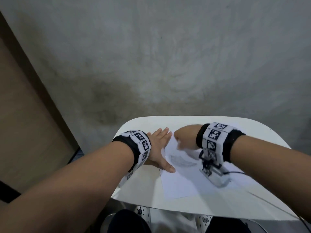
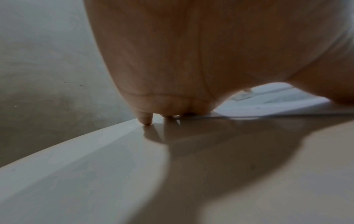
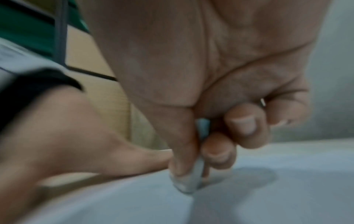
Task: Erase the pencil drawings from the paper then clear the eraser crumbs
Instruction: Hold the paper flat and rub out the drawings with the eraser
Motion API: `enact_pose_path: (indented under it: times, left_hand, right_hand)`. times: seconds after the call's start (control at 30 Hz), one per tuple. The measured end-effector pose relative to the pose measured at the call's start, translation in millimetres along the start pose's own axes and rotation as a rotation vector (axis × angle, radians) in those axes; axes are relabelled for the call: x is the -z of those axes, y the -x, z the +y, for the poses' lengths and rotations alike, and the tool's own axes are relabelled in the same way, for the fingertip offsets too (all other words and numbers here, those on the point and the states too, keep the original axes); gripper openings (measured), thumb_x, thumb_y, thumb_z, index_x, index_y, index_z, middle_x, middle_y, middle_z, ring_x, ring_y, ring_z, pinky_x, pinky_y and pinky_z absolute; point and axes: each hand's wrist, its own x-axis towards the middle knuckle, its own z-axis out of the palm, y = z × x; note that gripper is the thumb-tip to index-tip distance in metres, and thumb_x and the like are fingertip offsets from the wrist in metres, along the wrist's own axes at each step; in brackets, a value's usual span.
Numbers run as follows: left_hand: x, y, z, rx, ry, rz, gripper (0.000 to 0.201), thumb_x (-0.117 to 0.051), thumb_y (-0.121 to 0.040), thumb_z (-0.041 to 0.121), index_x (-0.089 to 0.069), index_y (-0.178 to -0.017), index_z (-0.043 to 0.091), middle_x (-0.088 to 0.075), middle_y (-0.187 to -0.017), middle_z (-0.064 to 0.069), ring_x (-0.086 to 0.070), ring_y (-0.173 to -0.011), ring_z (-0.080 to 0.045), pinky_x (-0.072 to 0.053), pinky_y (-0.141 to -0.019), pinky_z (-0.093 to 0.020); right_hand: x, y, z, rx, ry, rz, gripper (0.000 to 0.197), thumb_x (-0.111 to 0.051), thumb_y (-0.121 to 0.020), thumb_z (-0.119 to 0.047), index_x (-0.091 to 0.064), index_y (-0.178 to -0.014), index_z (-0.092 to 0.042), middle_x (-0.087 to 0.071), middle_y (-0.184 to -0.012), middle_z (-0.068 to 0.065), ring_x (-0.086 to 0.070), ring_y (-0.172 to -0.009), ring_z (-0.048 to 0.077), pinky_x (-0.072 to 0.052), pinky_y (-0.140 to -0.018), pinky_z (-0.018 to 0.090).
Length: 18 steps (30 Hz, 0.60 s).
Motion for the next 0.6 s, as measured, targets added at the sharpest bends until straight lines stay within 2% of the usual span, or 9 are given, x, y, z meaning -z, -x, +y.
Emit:
enact_pose_path:
  times: [0.1,0.13,0.23,0.3,0.4,0.43,0.5,0.53,0.6]
  left_hand:
    - [-1.6,-1.9,-2.8,0.01,0.0,-0.003,0.136,-0.064,-0.067,0.081,0.025,-0.152,0.022,0.033,-0.158,0.003,0.028,-0.146,-0.018,0.005,-0.12,-0.052]
    - [-1.8,-2.6,-2.5,0.011,-0.006,-0.004,0.136,-0.064,-0.067,0.08,0.025,-0.152,0.022,0.033,-0.158,0.002,0.028,-0.146,-0.018,0.005,-0.12,-0.052]
    - [-0.5,-1.3,1.8,0.011,-0.01,-0.001,0.135,-0.066,-0.069,0.077,0.024,-0.152,0.023,0.033,-0.158,0.002,0.027,-0.147,-0.019,0.004,-0.121,-0.052]
    - [0.9,0.4,1.0,0.009,0.0,-0.011,0.134,-0.064,-0.069,0.078,0.026,-0.152,0.022,0.034,-0.158,0.002,0.028,-0.146,-0.018,0.005,-0.121,-0.052]
    - [1.0,1.7,0.1,0.016,-0.004,-0.015,0.135,-0.063,-0.069,0.08,0.027,-0.151,0.022,0.034,-0.158,0.002,0.028,-0.146,-0.018,0.006,-0.12,-0.051]
    - [1.1,2.9,1.3,0.016,0.003,-0.003,0.135,-0.065,-0.069,0.079,0.026,-0.152,0.023,0.032,-0.159,0.002,0.026,-0.147,-0.019,0.005,-0.121,-0.05]
    - [1.4,7.5,5.8,0.038,0.051,0.028,0.132,-0.07,-0.071,0.071,0.023,-0.153,0.025,0.029,-0.159,0.003,0.022,-0.148,-0.018,0.005,-0.121,-0.046]
    - [1.9,8.7,6.5,0.042,0.077,0.041,0.132,-0.072,-0.071,0.068,0.022,-0.153,0.025,0.028,-0.16,0.004,0.021,-0.148,-0.016,0.005,-0.122,-0.044]
    - [1.5,7.7,5.2,0.021,0.079,0.046,0.133,-0.073,-0.07,0.069,0.022,-0.153,0.026,0.027,-0.161,0.003,0.022,-0.148,-0.016,0.005,-0.122,-0.046]
  right_hand:
    - [6.6,-3.7,17.8,-0.097,-0.02,0.031,0.017,-0.052,-0.093,-0.025,-0.06,-0.086,-0.011,-0.06,-0.076,0.001,-0.059,-0.082,0.025,-0.039,-0.062,0.022]
    - [5.7,0.6,10.3,-0.083,-0.019,0.027,0.013,-0.052,-0.094,-0.023,-0.061,-0.093,-0.013,-0.061,-0.083,0.002,-0.06,-0.087,0.026,-0.039,-0.063,0.022]
    - [-2.3,7.9,-11.9,0.036,-0.032,-0.018,0.032,-0.052,-0.096,-0.022,-0.056,-0.125,-0.009,-0.062,-0.12,0.01,-0.059,-0.112,0.028,-0.038,-0.075,0.028]
    - [4.2,4.0,-4.3,0.023,-0.031,-0.063,0.032,-0.052,-0.096,-0.025,-0.059,-0.121,-0.006,-0.065,-0.114,0.01,-0.061,-0.106,0.026,-0.041,-0.077,0.028]
    - [13.4,0.2,8.2,-0.092,-0.082,0.038,0.017,-0.055,-0.093,-0.024,-0.062,-0.093,-0.009,-0.059,-0.086,0.005,-0.054,-0.085,0.022,-0.038,-0.071,0.026]
    - [13.1,4.5,0.9,-0.065,-0.09,0.065,0.012,-0.055,-0.093,-0.021,-0.061,-0.099,-0.013,-0.055,-0.092,0.008,-0.051,-0.089,0.02,-0.037,-0.074,0.026]
    - [8.3,13.5,-21.1,0.057,-0.13,0.039,0.036,-0.055,-0.094,-0.017,-0.053,-0.129,-0.008,-0.054,-0.12,0.016,-0.053,-0.112,0.028,-0.039,-0.084,0.032]
    - [4.7,18.3,-29.8,0.114,-0.144,0.012,0.046,-0.057,-0.093,-0.017,-0.046,-0.137,-0.004,-0.049,-0.134,0.019,-0.048,-0.124,0.033,-0.04,-0.093,0.037]
    - [5.7,14.2,-28.9,0.103,-0.125,-0.05,0.052,-0.058,-0.093,-0.023,-0.043,-0.139,-0.006,-0.049,-0.139,0.017,-0.047,-0.128,0.034,-0.039,-0.103,0.039]
